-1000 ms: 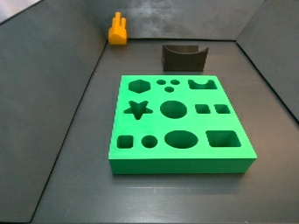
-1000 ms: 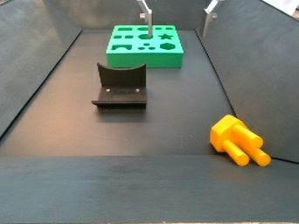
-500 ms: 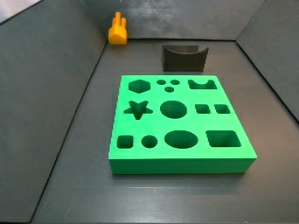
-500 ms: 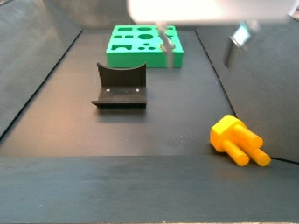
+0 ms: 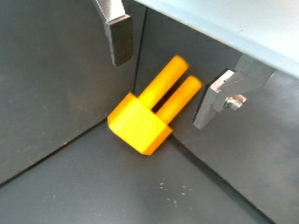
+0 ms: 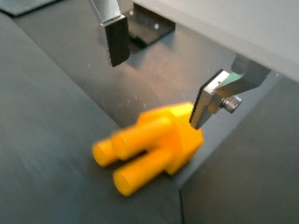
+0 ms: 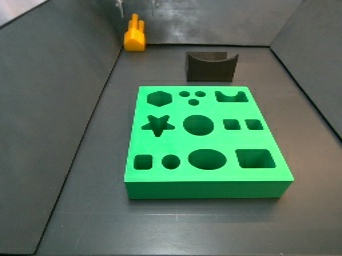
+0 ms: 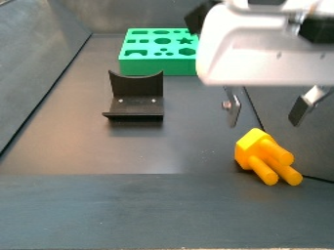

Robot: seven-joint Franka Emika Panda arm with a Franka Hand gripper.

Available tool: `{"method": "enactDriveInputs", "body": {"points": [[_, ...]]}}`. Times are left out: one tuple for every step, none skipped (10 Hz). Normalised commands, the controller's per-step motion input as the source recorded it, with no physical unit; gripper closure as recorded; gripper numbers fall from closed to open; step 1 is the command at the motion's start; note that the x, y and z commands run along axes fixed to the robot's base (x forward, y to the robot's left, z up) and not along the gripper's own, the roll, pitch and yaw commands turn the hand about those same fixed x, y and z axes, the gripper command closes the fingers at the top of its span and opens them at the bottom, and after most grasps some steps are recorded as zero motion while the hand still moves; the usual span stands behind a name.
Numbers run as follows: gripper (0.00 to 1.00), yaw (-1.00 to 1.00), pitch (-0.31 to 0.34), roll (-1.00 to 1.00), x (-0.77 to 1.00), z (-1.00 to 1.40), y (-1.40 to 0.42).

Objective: Pick up the 3 prong object. Move up. Place the 3 prong object on the fixture. Regrasp the 3 prong object. Move to above the board. Insert the 3 prong object.
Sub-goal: Pick up the 3 prong object.

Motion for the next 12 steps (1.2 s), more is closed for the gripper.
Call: {"method": "enactDriveInputs", "body": {"points": [[0.0,0.08,-0.076,0.0,-0.25,-0.71,0.32],[0.0,0.03,-0.047,0.02,-0.19,-0.52,0.38],[0.0,0.04,-0.037,0.0,-0.13,-0.51,0.26],[0.0,0.05,-0.001,0.0,-0.05,-0.48,0.14],[0.0,0.07,0.0,0.0,0.0,-0.4,0.0],[0.0,0.05,0.017,-0.04,0.11,-0.26,-0.05],[0.0,0.0,0.016,-0.07,0.11,-0.19,-0.14],[0.0,-0.03,0.099,-0.02,0.25,-0.11,-0.23],[0.0,-0.07,0.116,-0.03,0.38,-0.11,-0.3],[0.0,-0.1,0.137,-0.04,0.45,-0.13,-0.27],[0.0,-0.14,0.1,-0.14,0.36,-0.17,0.0],[0.0,-0.17,0.041,-0.19,0.29,-0.18,0.06]]}}
